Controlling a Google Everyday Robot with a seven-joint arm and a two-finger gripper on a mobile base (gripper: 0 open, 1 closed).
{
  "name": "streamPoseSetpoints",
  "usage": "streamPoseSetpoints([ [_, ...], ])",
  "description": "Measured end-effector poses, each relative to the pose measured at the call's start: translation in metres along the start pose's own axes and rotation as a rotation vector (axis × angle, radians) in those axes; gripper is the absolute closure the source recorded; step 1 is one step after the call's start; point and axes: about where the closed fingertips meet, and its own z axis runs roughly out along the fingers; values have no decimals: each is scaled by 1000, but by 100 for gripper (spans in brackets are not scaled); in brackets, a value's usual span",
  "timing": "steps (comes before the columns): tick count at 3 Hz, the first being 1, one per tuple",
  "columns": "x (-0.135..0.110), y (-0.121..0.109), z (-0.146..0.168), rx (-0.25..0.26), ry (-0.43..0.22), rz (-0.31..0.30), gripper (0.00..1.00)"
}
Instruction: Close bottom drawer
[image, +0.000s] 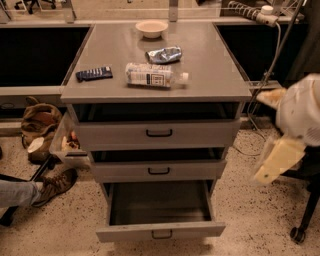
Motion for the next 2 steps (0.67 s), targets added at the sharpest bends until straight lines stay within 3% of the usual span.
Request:
streamPoseSetpoints([
  [2,58,52,174,-137,-191,148,0],
])
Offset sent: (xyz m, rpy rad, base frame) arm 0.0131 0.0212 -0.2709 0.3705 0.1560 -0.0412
